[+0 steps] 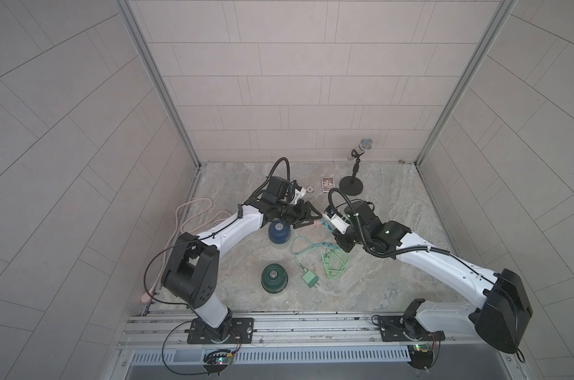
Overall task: Charge the cordless meat grinders
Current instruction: Place the charging cable at the center of the board.
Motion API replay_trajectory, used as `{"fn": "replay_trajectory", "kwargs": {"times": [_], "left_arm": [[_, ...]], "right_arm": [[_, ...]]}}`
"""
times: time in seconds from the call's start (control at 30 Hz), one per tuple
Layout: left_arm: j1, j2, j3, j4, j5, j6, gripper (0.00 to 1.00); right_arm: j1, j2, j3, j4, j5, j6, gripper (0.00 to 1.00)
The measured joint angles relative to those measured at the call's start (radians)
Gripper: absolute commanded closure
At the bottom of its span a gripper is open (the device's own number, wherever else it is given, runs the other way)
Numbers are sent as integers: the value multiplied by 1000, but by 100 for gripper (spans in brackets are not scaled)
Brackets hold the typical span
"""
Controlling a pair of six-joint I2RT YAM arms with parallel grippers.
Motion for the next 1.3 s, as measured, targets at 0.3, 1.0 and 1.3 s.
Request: {"fn": "replay_trajectory", "kwargs": {"times": [0.3, 1.0, 1.3], "left_arm": [[-4, 34, 0, 36, -1, -8, 51], [-3, 37, 0, 42, -3, -6, 50], [49, -5, -3, -19, -16, 24, 50]], "right_arm": [[0, 0, 4, -1, 5, 7, 91], [-24, 96, 3, -43, -153, 40, 88], [-9, 175, 3, -161, -262, 28, 50]]}}
